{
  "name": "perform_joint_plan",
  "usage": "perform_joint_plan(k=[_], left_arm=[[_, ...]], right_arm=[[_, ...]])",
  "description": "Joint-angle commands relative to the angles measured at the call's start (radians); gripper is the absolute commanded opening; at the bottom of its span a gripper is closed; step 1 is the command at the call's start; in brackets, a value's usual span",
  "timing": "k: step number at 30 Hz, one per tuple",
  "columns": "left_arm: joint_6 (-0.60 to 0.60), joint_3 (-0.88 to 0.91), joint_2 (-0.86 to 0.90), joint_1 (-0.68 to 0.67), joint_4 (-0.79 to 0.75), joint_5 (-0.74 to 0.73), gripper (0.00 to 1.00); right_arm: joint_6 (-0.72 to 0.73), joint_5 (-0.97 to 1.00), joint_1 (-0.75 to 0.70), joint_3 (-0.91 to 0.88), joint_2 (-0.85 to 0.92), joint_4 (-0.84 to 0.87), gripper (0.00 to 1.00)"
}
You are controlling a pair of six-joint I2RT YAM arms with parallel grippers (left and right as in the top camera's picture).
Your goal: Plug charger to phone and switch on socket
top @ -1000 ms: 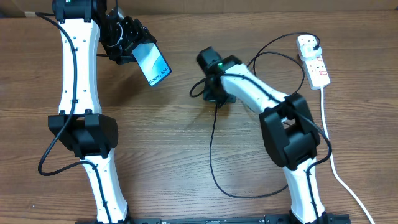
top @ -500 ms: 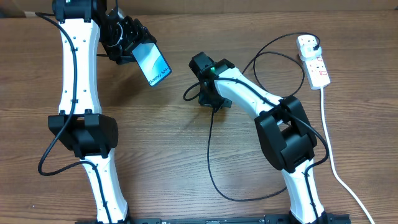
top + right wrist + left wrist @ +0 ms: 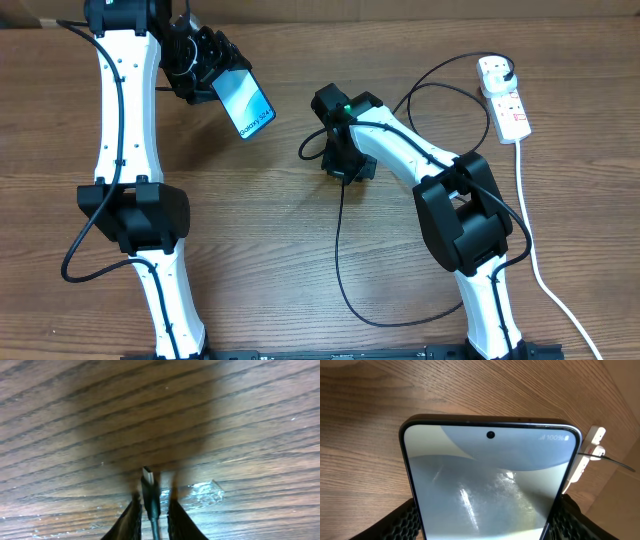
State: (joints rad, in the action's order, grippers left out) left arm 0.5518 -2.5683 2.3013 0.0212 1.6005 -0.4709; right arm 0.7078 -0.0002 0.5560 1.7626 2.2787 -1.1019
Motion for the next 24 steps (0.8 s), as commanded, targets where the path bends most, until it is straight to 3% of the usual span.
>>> perform_joint_plan(k=[1, 7, 12, 19, 24], left_arm=[[0.013, -0.024, 0.001, -0.002, 0.0, -0.028, 0.04], [0.013, -0.024, 0.001, -0.002, 0.0, -0.028, 0.04], [0.013, -0.024, 0.001, -0.002, 0.004, -0.029, 0.04], [0.013, -0.024, 0.001, -0.002, 0.003, -0.066, 0.04], [0.01, -0.024, 0.001, 0.0, -0.006, -0.108, 0.04]], right_arm=[[0.006, -0.028, 0.002, -0.042, 0.1, -0.007, 0.14], [-0.001, -0.001, 0.002, -0.042, 0.101, 0.049, 0.04], [-0.065, -0.015, -0.004, -0.035, 0.101, 0.08, 0.04], [-0.422, -0.299, -0.04, 0.039, 0.052, 0.066, 0.04], [-0.568, -0.509, -0.085, 0.039, -0.053, 0.025, 0.04]])
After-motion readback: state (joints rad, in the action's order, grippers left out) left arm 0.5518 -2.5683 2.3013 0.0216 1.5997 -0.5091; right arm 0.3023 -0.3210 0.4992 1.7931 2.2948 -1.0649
